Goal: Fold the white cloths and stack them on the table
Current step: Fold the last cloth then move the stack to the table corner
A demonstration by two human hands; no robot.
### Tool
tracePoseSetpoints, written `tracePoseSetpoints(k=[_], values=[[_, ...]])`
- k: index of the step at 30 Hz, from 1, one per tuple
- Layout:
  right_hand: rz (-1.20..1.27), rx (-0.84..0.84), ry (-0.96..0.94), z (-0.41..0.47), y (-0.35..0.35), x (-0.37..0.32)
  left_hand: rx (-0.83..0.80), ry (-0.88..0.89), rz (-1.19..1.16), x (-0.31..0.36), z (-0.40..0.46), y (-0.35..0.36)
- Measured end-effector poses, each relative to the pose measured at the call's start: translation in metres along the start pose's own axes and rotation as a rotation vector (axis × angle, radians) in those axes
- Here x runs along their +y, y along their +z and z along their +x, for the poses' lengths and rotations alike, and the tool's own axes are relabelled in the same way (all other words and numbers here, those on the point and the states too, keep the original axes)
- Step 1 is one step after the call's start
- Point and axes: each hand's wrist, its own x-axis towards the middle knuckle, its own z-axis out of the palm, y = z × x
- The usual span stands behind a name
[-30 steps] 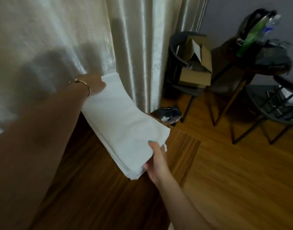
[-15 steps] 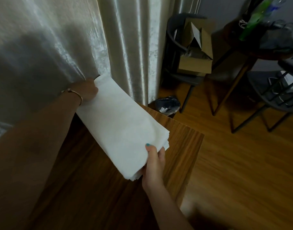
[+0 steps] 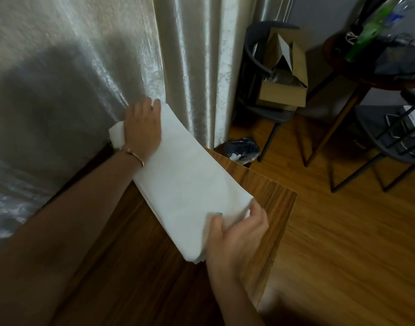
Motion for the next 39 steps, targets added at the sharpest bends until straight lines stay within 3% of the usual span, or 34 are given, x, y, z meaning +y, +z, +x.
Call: tracePoseSetpoints(k=[2,4,7,13,20,27,31,34,37,39], values=[[-0.218,0.010,-0.326,0.009,-0.005,-0.002,0.030,-0.023,-0.089,0.023,-0.022,-0.002],[-0.368,-0.127,-0.469,0.020,-0.005,-0.005,-0.108,-0.129,-0.160,0.041,-0.043,0.002],[-0.514,-0.334,-0.429,0.028,0.003,0.006,-0.288,-0.289,-0.214,0.046,-0.058,0.016],[-0.616,-0.509,-0.323,0.036,0.016,0.022,-0.374,-0.335,-0.249,0.044,-0.061,0.026],[-0.632,-0.577,-0.282,0.040,0.018,0.018,-0.350,-0.360,-0.274,0.047,-0.060,0.026],[-0.703,-0.593,-0.372,0.044,0.021,0.016,-0.302,-0.375,-0.196,0.050,-0.061,0.027],[-0.648,-0.732,-0.374,0.064,0.020,0.009,-0.235,-0.352,-0.122,0.048,-0.068,0.023],[-0.493,-0.982,-0.357,0.104,0.021,-0.004,-0.183,-0.566,-0.168,0.048,-0.072,0.016],[-0.422,-1.172,-0.483,0.132,0.025,-0.016,-0.216,-0.931,-0.530,0.044,-0.081,0.008],[-0.318,-1.281,-0.512,0.140,0.032,-0.018,-0.256,-1.058,-0.762,0.040,-0.090,0.004]])
